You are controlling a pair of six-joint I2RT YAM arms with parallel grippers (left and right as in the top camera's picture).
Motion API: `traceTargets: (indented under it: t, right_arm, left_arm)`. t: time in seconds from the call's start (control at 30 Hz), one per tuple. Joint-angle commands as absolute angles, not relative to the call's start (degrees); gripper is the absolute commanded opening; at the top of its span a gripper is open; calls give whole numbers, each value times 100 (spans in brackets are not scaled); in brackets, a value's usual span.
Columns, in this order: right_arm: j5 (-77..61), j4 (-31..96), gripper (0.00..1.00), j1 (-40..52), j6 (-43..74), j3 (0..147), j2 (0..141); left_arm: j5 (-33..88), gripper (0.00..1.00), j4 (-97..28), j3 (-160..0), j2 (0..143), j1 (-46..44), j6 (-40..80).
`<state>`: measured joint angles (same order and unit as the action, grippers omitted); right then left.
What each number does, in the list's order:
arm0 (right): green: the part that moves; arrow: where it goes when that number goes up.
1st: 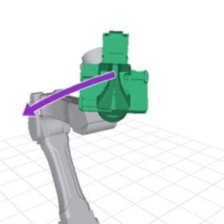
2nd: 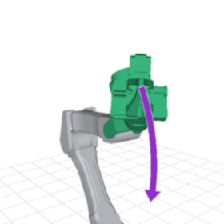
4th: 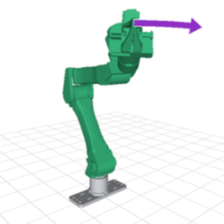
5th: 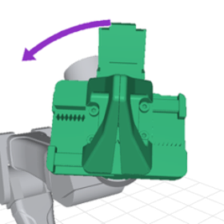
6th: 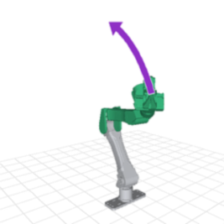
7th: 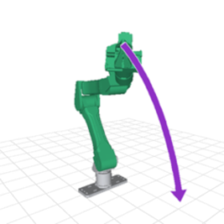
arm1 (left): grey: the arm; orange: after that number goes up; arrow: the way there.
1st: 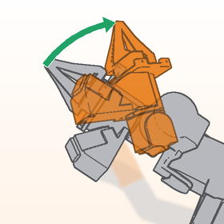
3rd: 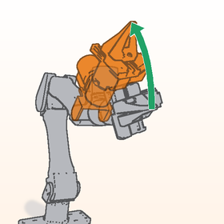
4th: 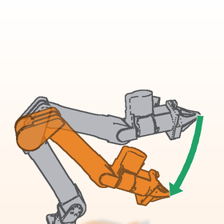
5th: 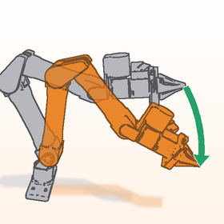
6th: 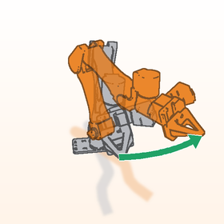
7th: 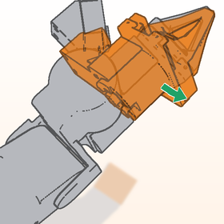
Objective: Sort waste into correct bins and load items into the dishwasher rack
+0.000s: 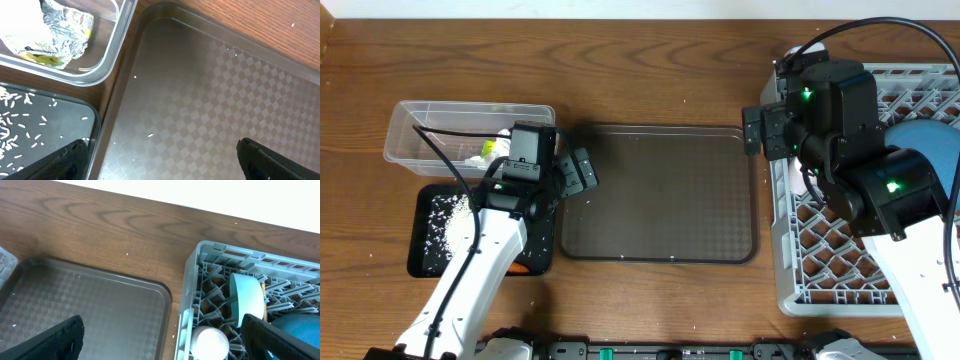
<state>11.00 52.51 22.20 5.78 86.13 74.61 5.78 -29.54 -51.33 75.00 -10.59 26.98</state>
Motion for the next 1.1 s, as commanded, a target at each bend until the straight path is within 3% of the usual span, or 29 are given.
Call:
traceTargets:
  t: [0.0, 0.67, 1.07]
  right_arm:
    - [1177, 5256, 99, 2215, 508, 8691, 7452]
    - [1203, 5059, 99, 2126, 506, 7789, 6158]
    - [134, 2471, 99, 1444, 711, 4816, 4462]
  left_arm:
    - [508, 98, -2950, -5122, 7522, -1041, 2681]
    - [508, 98, -2950, -5122, 7522, -1041, 2681]
    - [508, 98, -2950, -5122, 7522, -1041, 2681]
